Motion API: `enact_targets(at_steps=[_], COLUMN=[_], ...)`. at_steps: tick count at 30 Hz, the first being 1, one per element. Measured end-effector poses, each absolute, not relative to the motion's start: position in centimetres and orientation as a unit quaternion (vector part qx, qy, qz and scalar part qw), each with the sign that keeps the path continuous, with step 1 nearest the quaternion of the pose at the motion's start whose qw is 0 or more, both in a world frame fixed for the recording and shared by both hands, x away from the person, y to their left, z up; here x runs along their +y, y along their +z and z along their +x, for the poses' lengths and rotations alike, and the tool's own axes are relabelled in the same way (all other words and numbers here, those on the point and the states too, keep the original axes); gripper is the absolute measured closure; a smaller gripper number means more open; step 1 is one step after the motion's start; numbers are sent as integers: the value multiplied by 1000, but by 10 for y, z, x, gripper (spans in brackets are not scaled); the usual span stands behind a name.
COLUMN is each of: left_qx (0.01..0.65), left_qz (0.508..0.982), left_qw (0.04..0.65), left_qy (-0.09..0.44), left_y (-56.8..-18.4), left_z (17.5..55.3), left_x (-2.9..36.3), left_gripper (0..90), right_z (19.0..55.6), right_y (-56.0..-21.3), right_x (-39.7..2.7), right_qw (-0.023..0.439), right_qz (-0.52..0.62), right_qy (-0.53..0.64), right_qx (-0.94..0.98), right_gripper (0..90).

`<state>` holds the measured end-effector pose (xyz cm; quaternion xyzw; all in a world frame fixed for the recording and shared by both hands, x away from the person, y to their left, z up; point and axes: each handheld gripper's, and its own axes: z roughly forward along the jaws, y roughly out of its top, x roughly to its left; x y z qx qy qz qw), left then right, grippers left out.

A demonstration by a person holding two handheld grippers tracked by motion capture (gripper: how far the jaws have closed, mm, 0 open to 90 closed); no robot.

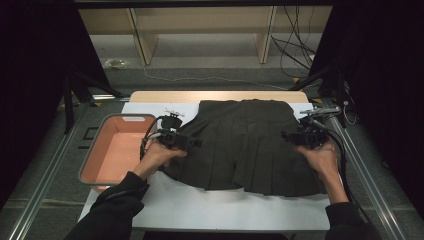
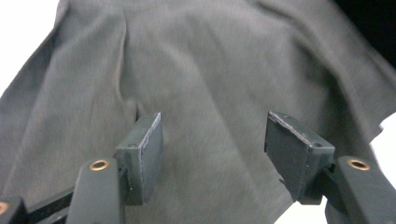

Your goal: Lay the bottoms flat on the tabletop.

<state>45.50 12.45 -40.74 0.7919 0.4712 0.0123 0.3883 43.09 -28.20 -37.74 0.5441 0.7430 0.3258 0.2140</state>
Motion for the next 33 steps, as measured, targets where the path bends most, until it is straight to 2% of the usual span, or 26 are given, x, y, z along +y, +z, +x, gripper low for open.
enact_targets(at_steps=[6, 14, 22, 33], left_qx=[461, 458, 450, 441], left_qz=[810, 823, 832, 829], left_qw=[361, 334, 325, 344], left_qy=[11, 20, 5, 4], left_y=[-424, -443, -454, -451], left_z=[438, 421, 420, 418], left_x=[125, 124, 126, 126], left_gripper=[350, 368, 579, 827], right_z=[410, 393, 381, 379], right_y=[-400, -404, -410, -406], right_x=[-274, -243, -201, -177], right_qw=[196, 171, 146, 129], right_qz=[532, 512, 480, 469], right_qy=[298, 314, 319, 331], right_qx=[768, 781, 804, 809], right_gripper=[376, 356, 333, 302])
